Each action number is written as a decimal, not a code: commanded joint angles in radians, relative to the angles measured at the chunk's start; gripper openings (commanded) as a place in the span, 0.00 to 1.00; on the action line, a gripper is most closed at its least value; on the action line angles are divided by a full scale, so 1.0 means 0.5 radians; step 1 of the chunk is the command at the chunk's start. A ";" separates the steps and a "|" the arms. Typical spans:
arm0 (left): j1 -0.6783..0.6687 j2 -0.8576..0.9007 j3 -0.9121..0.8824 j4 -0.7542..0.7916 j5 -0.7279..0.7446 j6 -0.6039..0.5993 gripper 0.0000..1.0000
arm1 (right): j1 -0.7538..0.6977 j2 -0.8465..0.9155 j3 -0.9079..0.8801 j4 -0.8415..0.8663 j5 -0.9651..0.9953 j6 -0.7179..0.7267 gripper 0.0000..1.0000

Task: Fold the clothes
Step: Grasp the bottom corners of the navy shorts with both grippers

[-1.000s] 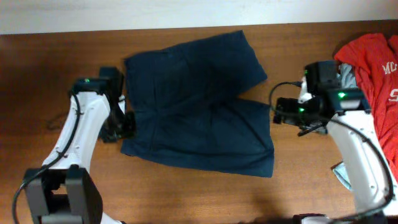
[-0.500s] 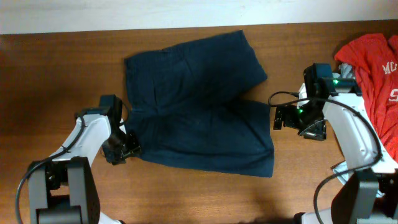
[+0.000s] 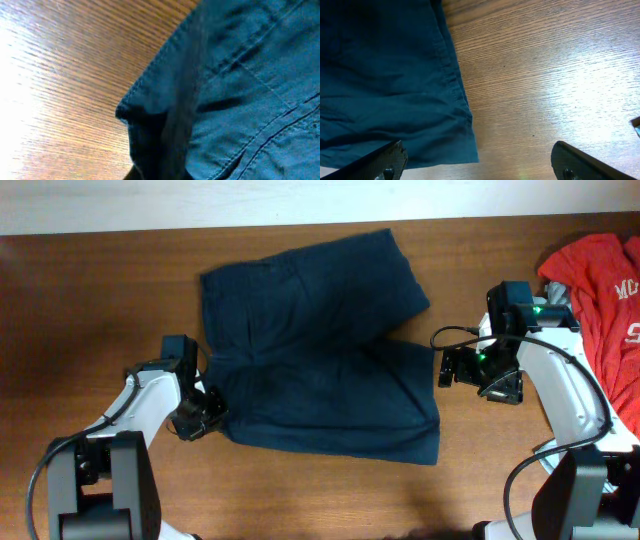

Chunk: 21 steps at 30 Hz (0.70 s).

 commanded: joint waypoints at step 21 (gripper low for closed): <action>0.008 -0.195 -0.016 -0.107 0.027 0.049 0.01 | -0.005 0.053 -0.814 0.307 -0.594 0.170 0.83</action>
